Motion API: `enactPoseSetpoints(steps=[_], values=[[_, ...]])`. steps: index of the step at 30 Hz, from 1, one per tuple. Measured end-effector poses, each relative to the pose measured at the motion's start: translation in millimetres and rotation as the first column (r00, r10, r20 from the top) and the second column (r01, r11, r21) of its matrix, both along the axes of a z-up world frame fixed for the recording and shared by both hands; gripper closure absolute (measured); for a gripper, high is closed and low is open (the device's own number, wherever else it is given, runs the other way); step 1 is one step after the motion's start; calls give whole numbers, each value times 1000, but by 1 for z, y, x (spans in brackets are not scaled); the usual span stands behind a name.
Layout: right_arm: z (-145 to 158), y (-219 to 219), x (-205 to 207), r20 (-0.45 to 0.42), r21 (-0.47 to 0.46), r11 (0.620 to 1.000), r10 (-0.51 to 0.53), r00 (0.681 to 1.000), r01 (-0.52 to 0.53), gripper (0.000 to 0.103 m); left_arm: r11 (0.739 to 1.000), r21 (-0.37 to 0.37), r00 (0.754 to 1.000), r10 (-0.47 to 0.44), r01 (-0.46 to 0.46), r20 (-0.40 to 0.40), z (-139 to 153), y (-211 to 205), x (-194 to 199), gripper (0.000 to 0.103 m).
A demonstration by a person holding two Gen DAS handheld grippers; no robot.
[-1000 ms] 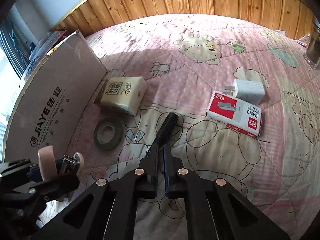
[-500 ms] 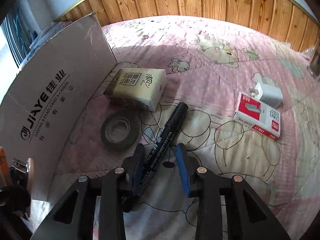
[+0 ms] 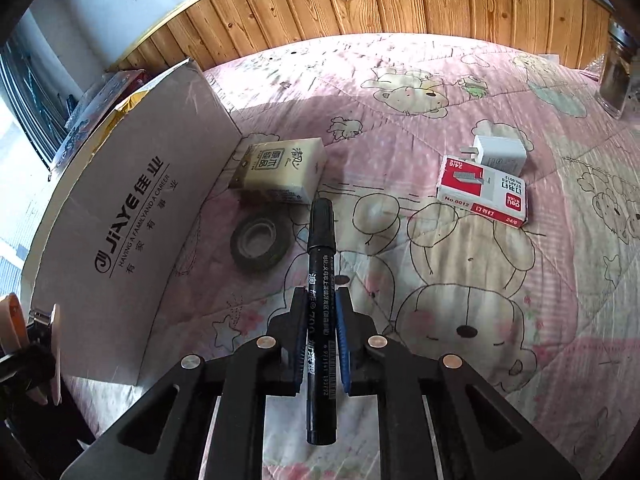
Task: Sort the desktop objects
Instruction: 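Grasp the pink stapler with the left tool while the right tool grasps the black marker, then carry the pink stapler and black marker over the box with both tools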
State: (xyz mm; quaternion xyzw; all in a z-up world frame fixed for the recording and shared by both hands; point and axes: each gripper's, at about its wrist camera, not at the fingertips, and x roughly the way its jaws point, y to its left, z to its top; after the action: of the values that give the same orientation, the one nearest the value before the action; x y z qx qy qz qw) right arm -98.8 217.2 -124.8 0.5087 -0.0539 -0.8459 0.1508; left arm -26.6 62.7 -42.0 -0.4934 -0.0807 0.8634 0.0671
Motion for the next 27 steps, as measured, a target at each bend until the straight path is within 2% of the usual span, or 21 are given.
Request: enactPoseSetpoints(steps=[13,27], values=[[29,-25,65,-74,57,997,47,996,-43,89,999,25,999,25,-24,-37,12,-22,32,77],[45,-46,121,-97,19,999,40,994,-38,89,997,77,998,33,-28,-59,13,-44,53,77]])
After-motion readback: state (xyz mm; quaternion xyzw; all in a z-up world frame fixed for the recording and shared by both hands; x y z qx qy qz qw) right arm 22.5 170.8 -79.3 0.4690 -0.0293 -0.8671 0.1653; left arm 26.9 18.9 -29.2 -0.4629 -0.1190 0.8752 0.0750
